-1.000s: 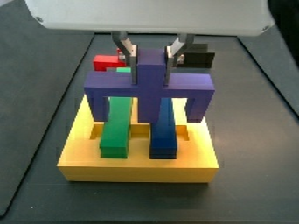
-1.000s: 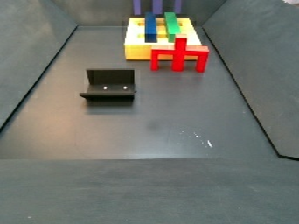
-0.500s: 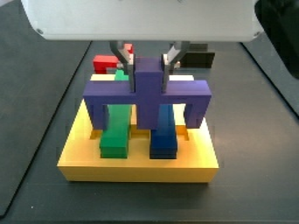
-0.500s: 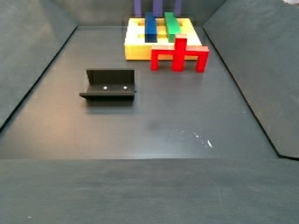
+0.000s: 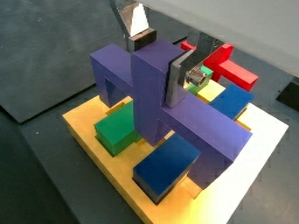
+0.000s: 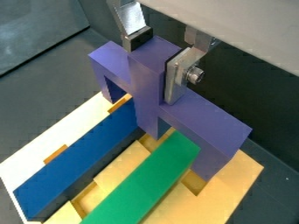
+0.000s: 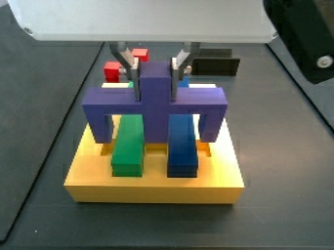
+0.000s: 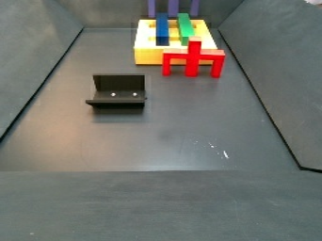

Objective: Pick up the purple object. Move up. Place the purple object on the fixture. Regrasp the purple object. Move to above the board. Insert the purple object.
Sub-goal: Insert the purple object.

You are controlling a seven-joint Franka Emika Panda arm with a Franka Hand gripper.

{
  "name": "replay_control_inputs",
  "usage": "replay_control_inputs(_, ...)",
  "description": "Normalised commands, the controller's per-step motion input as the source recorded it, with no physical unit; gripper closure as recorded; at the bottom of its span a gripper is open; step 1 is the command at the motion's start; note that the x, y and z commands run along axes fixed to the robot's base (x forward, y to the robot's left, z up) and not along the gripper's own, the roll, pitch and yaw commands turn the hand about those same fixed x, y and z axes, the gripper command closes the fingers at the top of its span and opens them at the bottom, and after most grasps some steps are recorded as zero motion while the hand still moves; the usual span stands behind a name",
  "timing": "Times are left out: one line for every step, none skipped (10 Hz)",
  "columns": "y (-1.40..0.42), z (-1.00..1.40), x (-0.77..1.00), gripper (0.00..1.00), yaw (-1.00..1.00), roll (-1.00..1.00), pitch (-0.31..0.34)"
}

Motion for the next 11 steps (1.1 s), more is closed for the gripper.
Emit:
replay_control_inputs(0.0, -0.16, 0.0, 1.0, 0.0, 0.0, -0.004)
replay_control_inputs(0.0, -0.26, 0.09, 1.0, 0.0, 0.0, 0.0)
replay_control_inputs(0.0, -0.23, 0.03, 1.0, 0.0, 0.0, 0.0)
replay_control_inputs(0.0, -0.23, 0.0, 1.0, 0.0, 0.0, 0.0)
replay_control_inputs(0.0, -0.3, -0.02, 1.0, 0.0, 0.01, 0.0)
replay_control_inputs(0.0, -0.26, -0.05, 1.0, 0.0, 0.0, -0.024)
replay_control_inputs(0.0, -0.47, 0.0, 1.0, 0.0, -0.02, -0.051)
replay_control_inputs(0.0, -0.46, 0.06, 1.0, 0.0, -0.05, -0.031)
replay_control_inputs(0.0, -0.27, 0.17, 1.0, 0.0, -0.04, 0.0)
replay_control_inputs(0.07, -0.01, 0.0, 1.0, 0.0, -0.04, 0.0)
replay_control_inputs(0.13, 0.09, 0.0, 1.0, 0.0, -0.12, 0.0)
